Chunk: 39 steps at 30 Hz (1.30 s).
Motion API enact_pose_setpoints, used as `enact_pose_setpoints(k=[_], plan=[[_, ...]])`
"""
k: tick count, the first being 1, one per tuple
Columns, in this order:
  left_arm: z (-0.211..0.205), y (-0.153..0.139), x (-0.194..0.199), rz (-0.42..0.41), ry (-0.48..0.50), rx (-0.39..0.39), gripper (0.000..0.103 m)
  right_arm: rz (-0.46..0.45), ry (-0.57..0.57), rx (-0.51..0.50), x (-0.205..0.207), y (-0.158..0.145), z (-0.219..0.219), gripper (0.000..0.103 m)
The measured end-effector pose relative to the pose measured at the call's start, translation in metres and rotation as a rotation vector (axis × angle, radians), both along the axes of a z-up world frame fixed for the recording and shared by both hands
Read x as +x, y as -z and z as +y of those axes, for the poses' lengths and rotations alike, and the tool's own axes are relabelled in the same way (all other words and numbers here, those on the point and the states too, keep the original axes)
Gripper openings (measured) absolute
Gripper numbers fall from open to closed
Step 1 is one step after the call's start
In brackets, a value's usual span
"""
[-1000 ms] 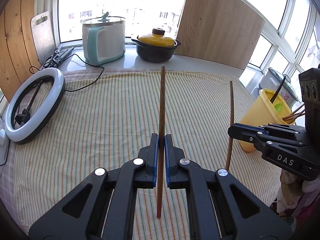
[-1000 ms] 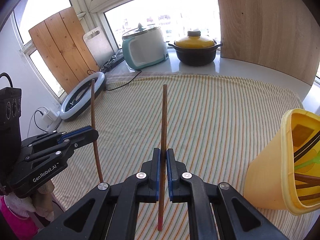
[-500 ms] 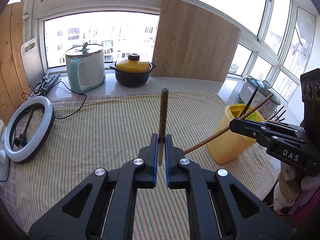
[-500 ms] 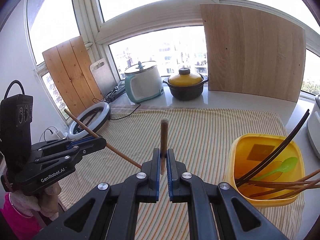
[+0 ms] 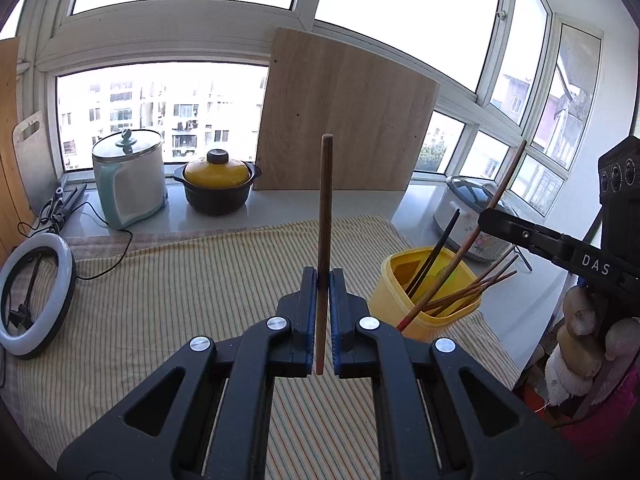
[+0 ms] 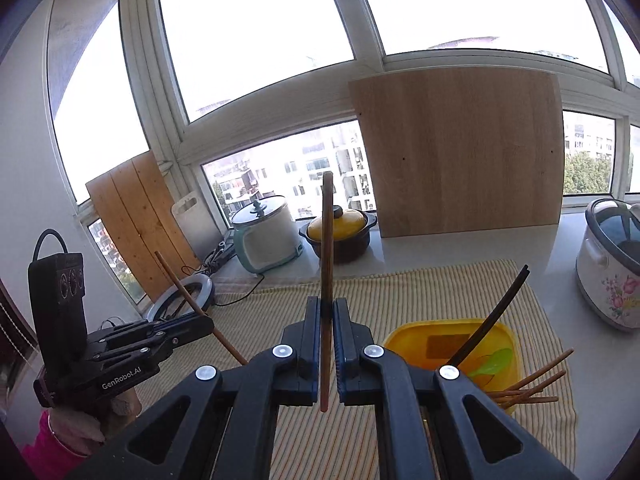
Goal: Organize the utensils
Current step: 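Lift both wooden chopsticks upright and carry them over the yellow bin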
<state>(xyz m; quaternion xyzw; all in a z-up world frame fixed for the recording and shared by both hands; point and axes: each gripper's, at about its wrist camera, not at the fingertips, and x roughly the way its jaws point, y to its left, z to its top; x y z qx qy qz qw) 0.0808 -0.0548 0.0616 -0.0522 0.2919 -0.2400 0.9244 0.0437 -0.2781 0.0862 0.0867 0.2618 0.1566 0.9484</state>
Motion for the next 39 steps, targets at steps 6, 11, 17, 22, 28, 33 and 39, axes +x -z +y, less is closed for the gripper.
enact_pose_setpoints(k=[6, 11, 17, 22, 28, 33, 39], plan=[[-0.017, -0.017, 0.001, -0.033, 0.025, -0.015, 0.004, -0.048, 0.053, 0.032, -0.010, -0.016, -0.026, 0.004], [-0.029, -0.028, 0.002, -0.053, 0.045, -0.021, 0.004, -0.071, 0.100, 0.046, -0.013, -0.022, -0.046, 0.004], [-0.045, -0.038, 0.004, -0.072, 0.069, -0.029, 0.004, -0.079, 0.151, 0.029, -0.016, -0.020, -0.065, 0.004], [-0.057, -0.045, 0.005, -0.085, 0.085, -0.039, 0.004, -0.071, 0.176, 0.005, -0.015, -0.014, -0.072, 0.004], [-0.071, -0.050, 0.010, -0.087, 0.100, -0.052, 0.004, -0.046, 0.188, -0.009, -0.010, -0.004, -0.078, 0.004], [-0.085, -0.050, 0.016, -0.074, 0.121, -0.065, 0.004, -0.027, 0.191, -0.012, -0.008, 0.004, -0.082, 0.004], [-0.105, -0.042, 0.031, -0.053, 0.126, -0.047, 0.004, -0.008, 0.186, -0.023, -0.007, 0.012, -0.081, 0.004]])
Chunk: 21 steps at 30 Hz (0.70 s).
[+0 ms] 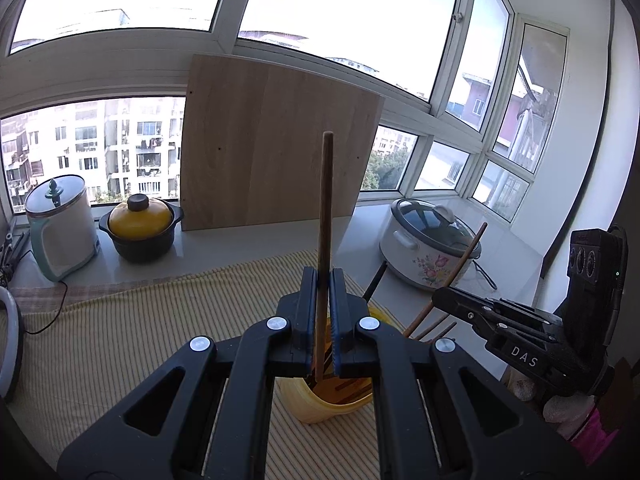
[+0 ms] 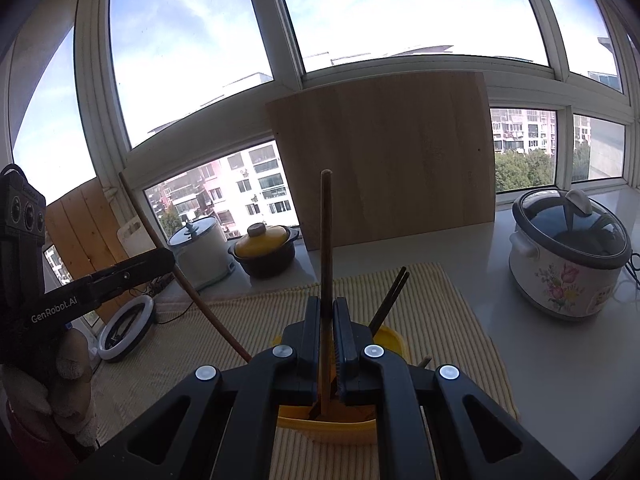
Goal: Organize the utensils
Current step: 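Lift both wooden chopsticks upright and carry them over the yellow bin, then lower both chopsticks into the yellow bin and open both tools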
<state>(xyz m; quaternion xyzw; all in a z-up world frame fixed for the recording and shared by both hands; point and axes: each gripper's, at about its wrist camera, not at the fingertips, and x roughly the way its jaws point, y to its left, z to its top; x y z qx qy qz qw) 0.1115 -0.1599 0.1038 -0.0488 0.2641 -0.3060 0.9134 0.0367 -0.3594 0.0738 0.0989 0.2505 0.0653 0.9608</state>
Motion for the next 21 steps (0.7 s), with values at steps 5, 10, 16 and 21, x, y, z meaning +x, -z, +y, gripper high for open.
enact_pose_setpoints(k=[5, 10, 16, 21], plan=[[-0.017, 0.015, 0.011, 0.018, -0.007, 0.045, 0.004, 0.021, -0.003, 0.001, 0.002, 0.009, 0.000, 0.004], [-0.025, 0.031, 0.021, 0.050, -0.012, 0.066, 0.004, 0.038, -0.005, 0.003, 0.003, 0.016, -0.001, 0.004], [-0.033, 0.049, 0.024, 0.082, -0.008, 0.087, 0.004, 0.060, -0.011, 0.013, 0.003, 0.025, -0.001, 0.005], [-0.037, 0.058, 0.025, 0.095, -0.006, 0.097, 0.004, 0.082, -0.020, 0.015, 0.001, 0.033, 0.001, 0.006]])
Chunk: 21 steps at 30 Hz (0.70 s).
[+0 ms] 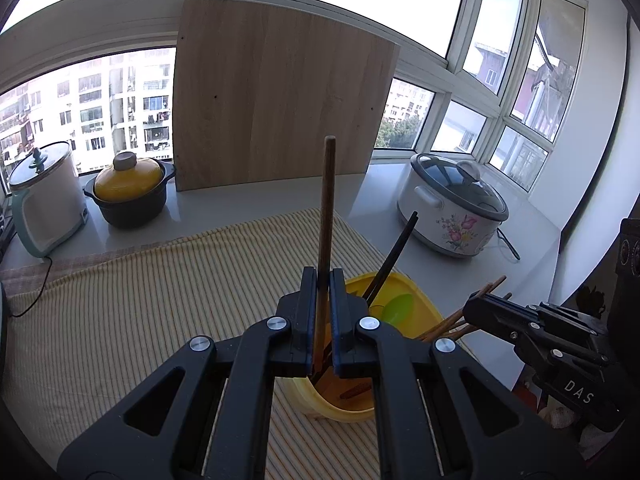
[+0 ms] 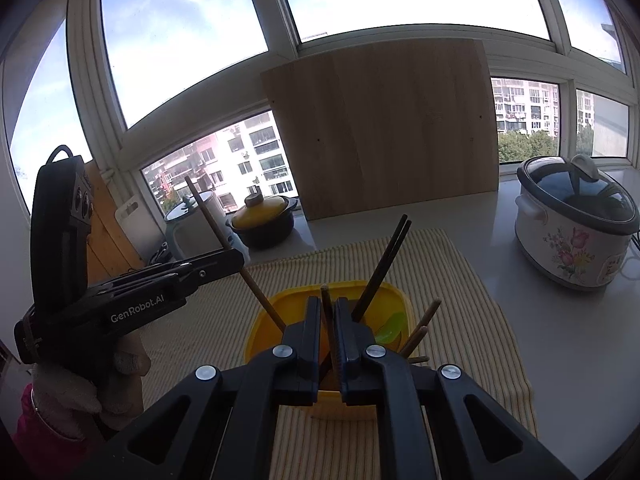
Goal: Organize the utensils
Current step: 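Lower both chopsticks into the yellow bin and open both tools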
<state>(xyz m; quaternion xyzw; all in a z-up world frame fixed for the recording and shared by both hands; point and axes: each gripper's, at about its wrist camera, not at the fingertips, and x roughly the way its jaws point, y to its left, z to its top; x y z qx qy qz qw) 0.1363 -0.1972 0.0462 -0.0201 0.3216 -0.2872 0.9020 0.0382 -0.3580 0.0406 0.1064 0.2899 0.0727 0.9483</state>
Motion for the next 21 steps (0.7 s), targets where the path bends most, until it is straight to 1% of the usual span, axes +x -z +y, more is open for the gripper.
enact_pose_setpoints(k=[5, 6, 7, 8, 9, 19, 20, 21], plan=[[0.000, 0.006, -0.002, 0.012, 0.003, -0.001, 0.004, 0.026, -0.001, -0.011, -0.002, 0.008, 0.004, 0.007], [0.000, 0.006, -0.002, 0.013, 0.005, -0.001, 0.005, 0.027, 0.002, -0.019, -0.003, 0.010, 0.005, 0.012], [0.001, 0.006, -0.003, 0.014, 0.005, -0.002, 0.010, 0.024, 0.010, -0.032, -0.004, 0.011, 0.006, 0.016], [0.002, 0.006, -0.004, 0.013, 0.003, -0.003, 0.014, 0.020, 0.019, -0.044, -0.006, 0.012, 0.007, 0.023], [0.004, 0.006, -0.006, 0.009, 0.001, -0.004, 0.020, 0.017, 0.027, -0.054, -0.007, 0.012, 0.007, 0.025], [0.021, 0.009, -0.036, -0.042, -0.002, 0.003, 0.021, 0.003, 0.068, -0.060, -0.020, 0.013, 0.006, 0.030], [0.023, 0.009, -0.040, -0.045, -0.001, -0.001, 0.022, -0.003, 0.075, -0.069, -0.022, 0.012, 0.006, 0.032], [0.025, 0.009, -0.043, -0.049, 0.000, -0.003, 0.027, -0.009, 0.083, -0.077, -0.024, 0.011, 0.007, 0.038]])
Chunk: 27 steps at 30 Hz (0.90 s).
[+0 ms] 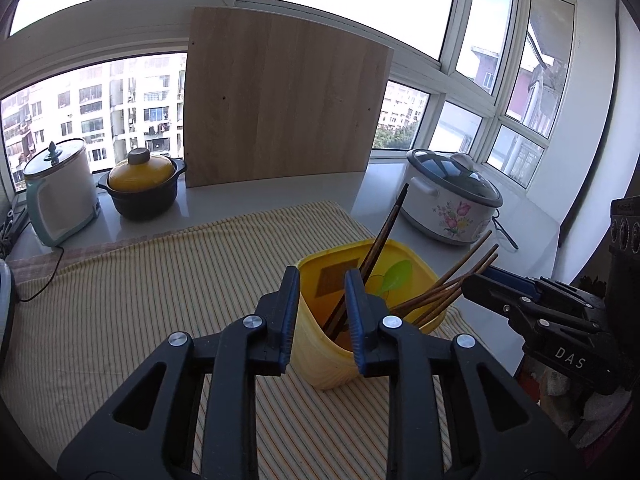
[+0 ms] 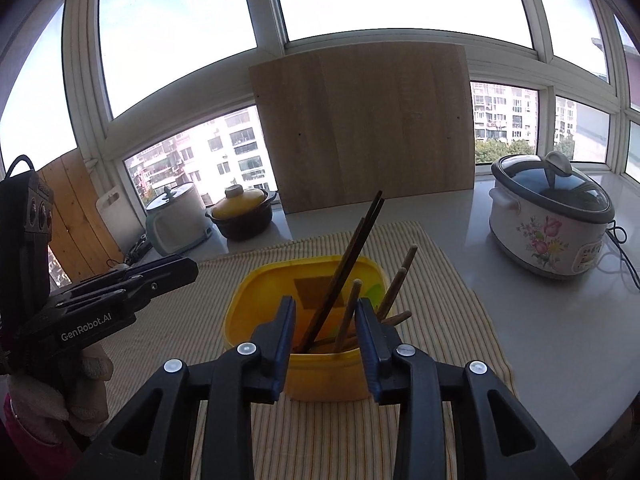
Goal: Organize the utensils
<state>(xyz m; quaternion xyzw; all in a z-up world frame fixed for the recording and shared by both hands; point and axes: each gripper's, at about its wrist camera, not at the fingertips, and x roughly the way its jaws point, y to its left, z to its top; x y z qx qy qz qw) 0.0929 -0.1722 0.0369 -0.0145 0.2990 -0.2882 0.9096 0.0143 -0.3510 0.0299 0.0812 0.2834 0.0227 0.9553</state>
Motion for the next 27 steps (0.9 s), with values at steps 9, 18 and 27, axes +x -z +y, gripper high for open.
enact_pose_setpoints(k=[9, 18, 27], plan=[[0.016, -0.009, -0.039, -0.103, -0.026, 0.009, 0.067, -0.073, 0.062, -0.099, -0.020, -0.012, 0.011, 0.077], [0.030, -0.015, -0.079, -0.202, -0.060, 0.042, 0.102, -0.115, 0.092, -0.142, -0.038, -0.018, 0.022, 0.095], [0.039, -0.013, -0.098, -0.245, -0.137, 0.085, 0.103, -0.146, 0.129, -0.175, -0.045, -0.021, 0.028, 0.103]])
